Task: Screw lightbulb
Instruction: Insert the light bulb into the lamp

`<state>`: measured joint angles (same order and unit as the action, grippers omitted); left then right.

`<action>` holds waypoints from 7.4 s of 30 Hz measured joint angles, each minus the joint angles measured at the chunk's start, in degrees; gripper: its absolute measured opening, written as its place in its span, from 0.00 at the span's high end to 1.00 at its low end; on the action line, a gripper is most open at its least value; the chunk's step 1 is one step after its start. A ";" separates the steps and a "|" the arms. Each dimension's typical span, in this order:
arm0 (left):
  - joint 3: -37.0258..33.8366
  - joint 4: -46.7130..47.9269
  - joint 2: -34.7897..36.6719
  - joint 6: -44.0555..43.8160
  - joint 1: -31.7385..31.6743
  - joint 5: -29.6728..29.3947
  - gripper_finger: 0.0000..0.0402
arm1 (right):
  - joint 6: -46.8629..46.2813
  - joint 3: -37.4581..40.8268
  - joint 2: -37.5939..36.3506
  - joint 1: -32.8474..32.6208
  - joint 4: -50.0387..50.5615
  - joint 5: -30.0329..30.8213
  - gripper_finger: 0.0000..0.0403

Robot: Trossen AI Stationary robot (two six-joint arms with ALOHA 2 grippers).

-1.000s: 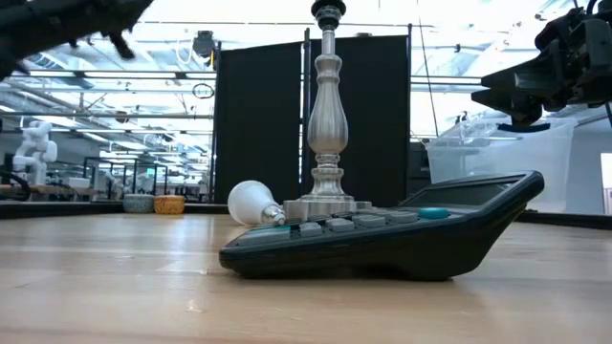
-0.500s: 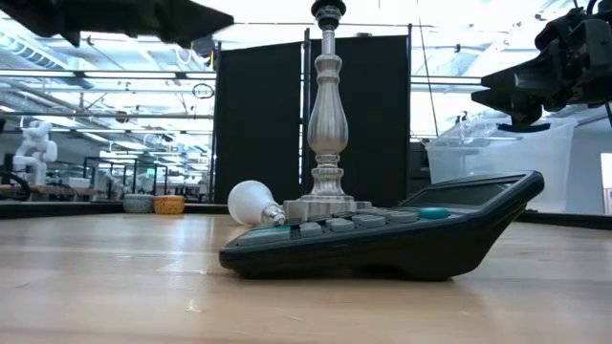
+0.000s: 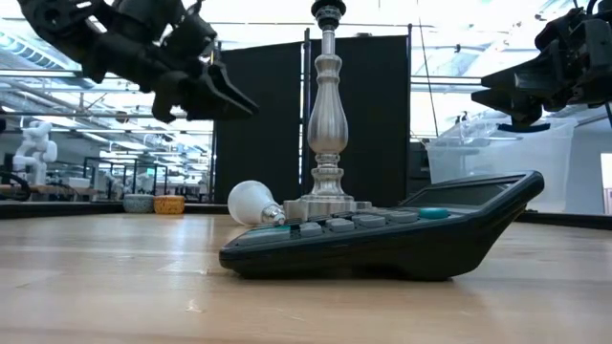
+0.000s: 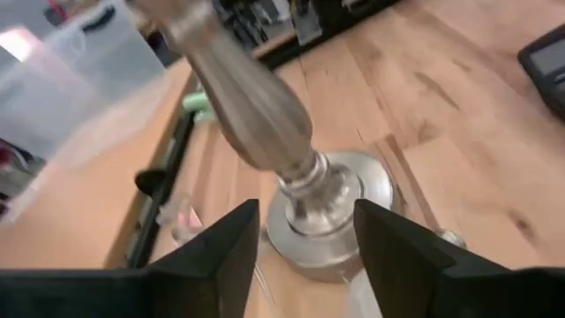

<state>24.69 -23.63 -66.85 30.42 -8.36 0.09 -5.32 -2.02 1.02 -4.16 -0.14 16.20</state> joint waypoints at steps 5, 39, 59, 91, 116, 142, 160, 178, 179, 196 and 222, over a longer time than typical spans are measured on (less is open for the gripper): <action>-0.02 0.87 -3.48 0.65 -0.42 -1.22 0.44 | -0.01 0.00 0.00 -0.01 0.00 -0.01 0.47; 25.08 38.31 -24.46 11.48 5.85 -8.26 0.41 | 0.00 0.01 0.00 0.02 0.00 0.00 0.47; 33.22 45.04 -25.33 7.04 9.62 -19.22 0.41 | 0.00 0.00 0.02 0.01 0.00 0.01 0.47; 37.46 62.12 -25.00 -14.19 13.15 -24.64 0.37 | -0.01 0.02 0.00 0.01 -0.28 0.00 0.47; 35.28 64.65 -24.88 -10.52 5.71 -13.70 0.24 | -0.01 0.00 0.02 -0.01 -1.44 0.01 0.47; 38.25 62.54 -24.88 -6.22 10.93 -31.91 0.24 | 0.00 0.00 0.02 0.00 -1.36 0.01 0.47; 38.29 65.41 -24.88 -12.05 9.06 -25.75 0.16 | -0.01 0.02 0.01 -0.01 -1.77 0.01 0.47; 38.31 63.23 -28.91 -4.41 1.74 -11.41 0.16 | -1.75 0.00 0.02 0.02 -1.81 -0.02 0.47; 38.29 62.38 -29.23 -3.95 1.43 -11.29 0.16 | -1.75 0.00 0.00 0.01 -1.80 -0.02 0.47; 38.32 60.59 -35.73 -2.69 0.39 -5.04 0.16 | -2.88 0.00 0.00 -0.01 -1.81 -0.02 0.47; 38.29 59.51 -35.93 -4.49 2.16 -2.49 0.27 | -2.98 0.02 0.02 -0.01 -1.79 0.00 0.47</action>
<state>62.98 35.88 -102.78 25.93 -6.20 -2.39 -8.29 -2.00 1.04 -4.16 -1.93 16.21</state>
